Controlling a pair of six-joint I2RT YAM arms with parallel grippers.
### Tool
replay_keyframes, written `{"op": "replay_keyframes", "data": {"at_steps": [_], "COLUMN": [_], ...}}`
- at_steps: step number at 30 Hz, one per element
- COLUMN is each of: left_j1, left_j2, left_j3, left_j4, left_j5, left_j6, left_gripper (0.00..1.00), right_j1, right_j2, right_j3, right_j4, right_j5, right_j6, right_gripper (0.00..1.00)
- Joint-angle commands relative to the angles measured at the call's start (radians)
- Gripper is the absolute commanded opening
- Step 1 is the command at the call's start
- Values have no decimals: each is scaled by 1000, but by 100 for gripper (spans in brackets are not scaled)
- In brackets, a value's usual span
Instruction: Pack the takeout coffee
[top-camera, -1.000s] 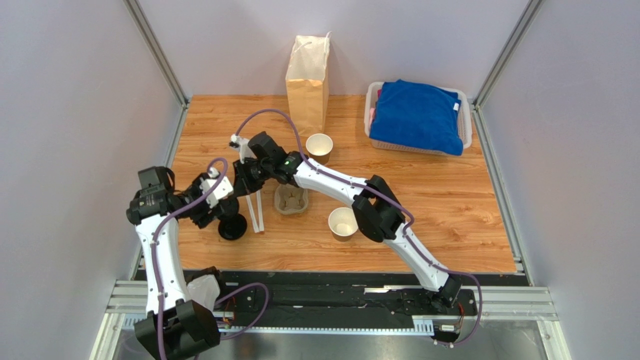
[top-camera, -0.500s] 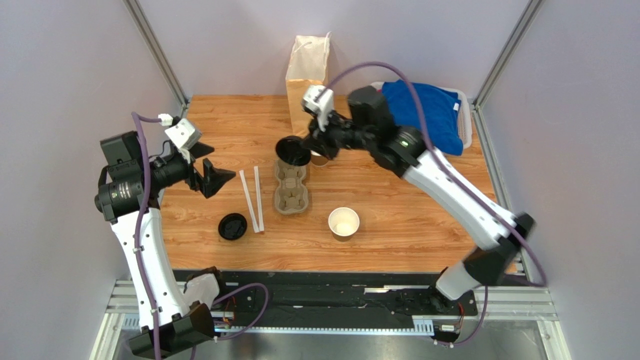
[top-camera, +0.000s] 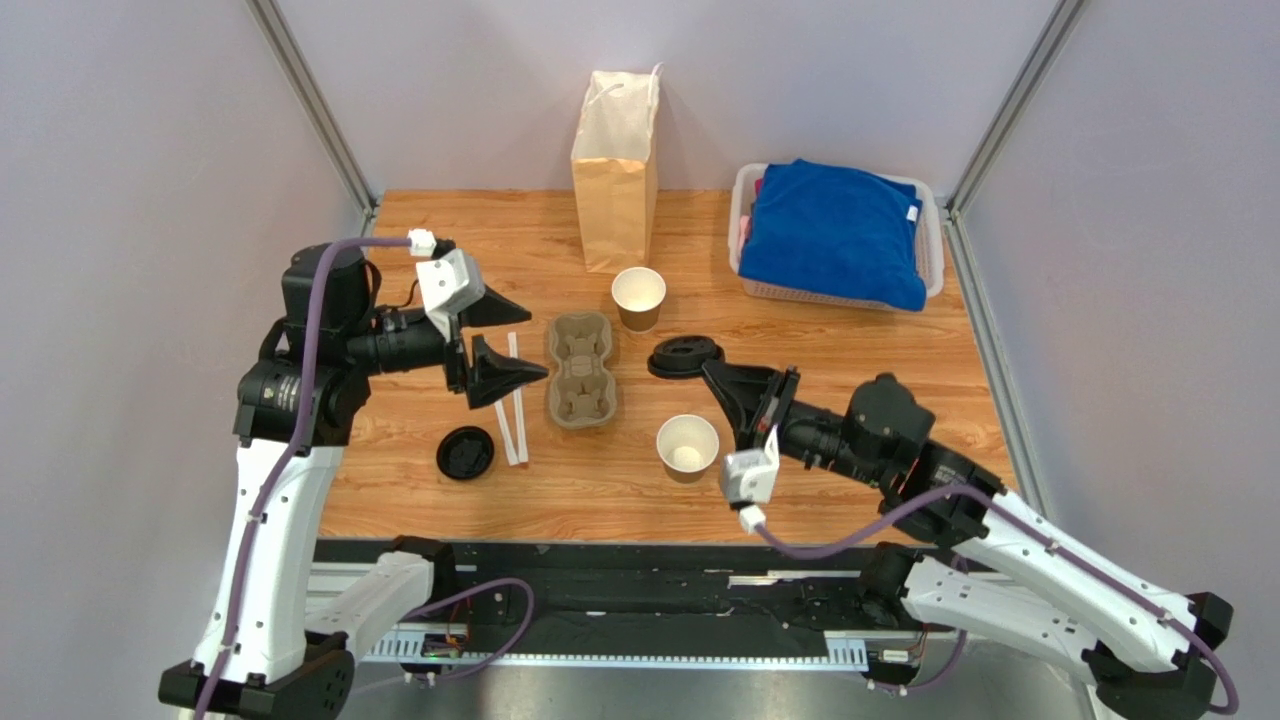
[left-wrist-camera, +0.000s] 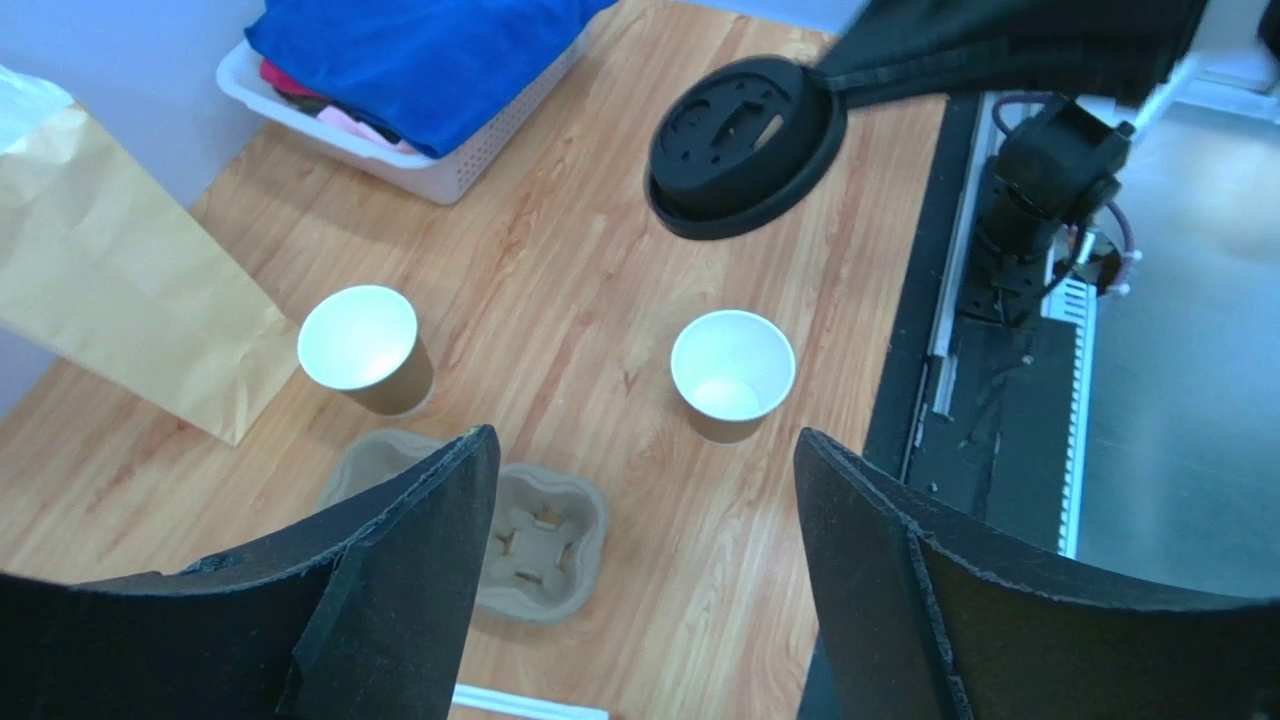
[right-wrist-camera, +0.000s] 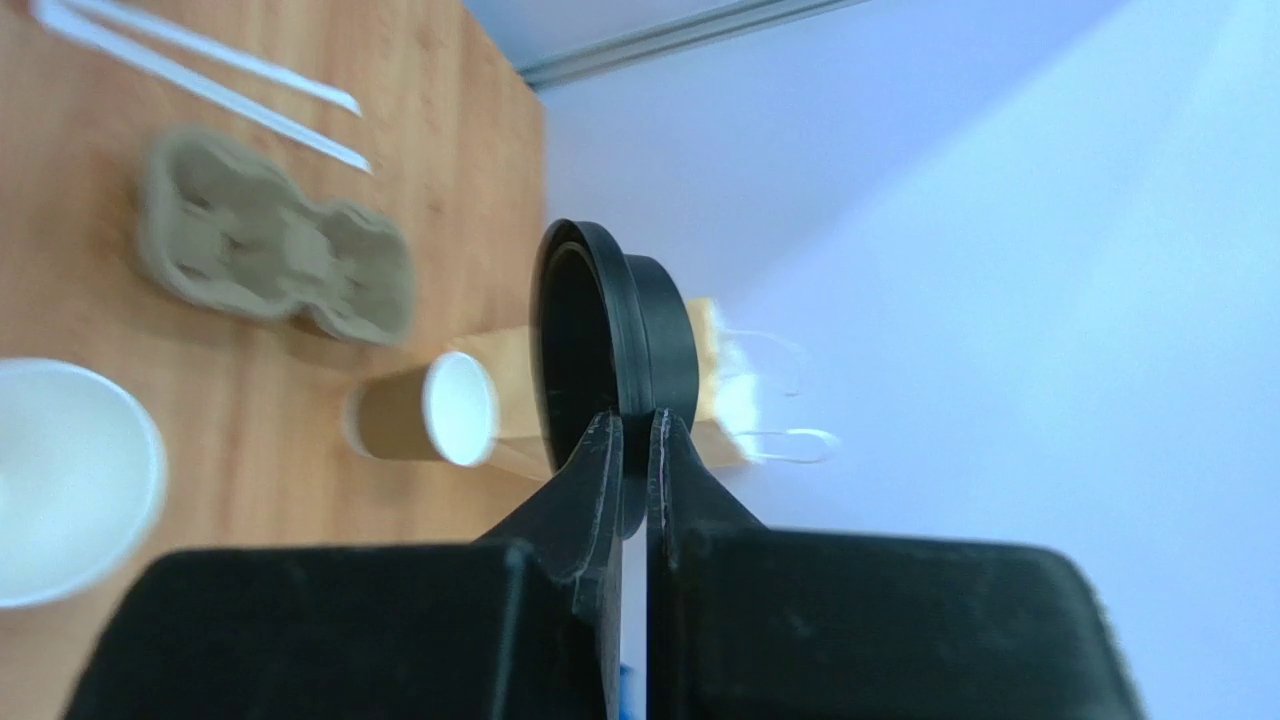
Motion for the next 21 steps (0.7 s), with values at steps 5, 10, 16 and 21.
{"op": "replay_keyframes", "data": {"at_steps": [5, 10, 16, 21], "left_j1": [-222, -365, -442, -446], "left_j2": [96, 171, 292, 375], "left_j3": [1, -7, 0, 32], "left_j4": [251, 332, 372, 370], "left_j5": [-325, -440, -485, -505], "left_j6": [-548, -701, -930, -1077], "left_gripper": [65, 63, 62, 54], "right_j1": [158, 211, 294, 337], "right_j2": [-57, 11, 58, 60], "right_j3": [-322, -369, -406, -429], "right_j4": [353, 471, 606, 600], "right_j5": [449, 652, 778, 832], "right_j6": [-728, -802, -843, -862], "right_gripper": [0, 0, 0, 0]}}
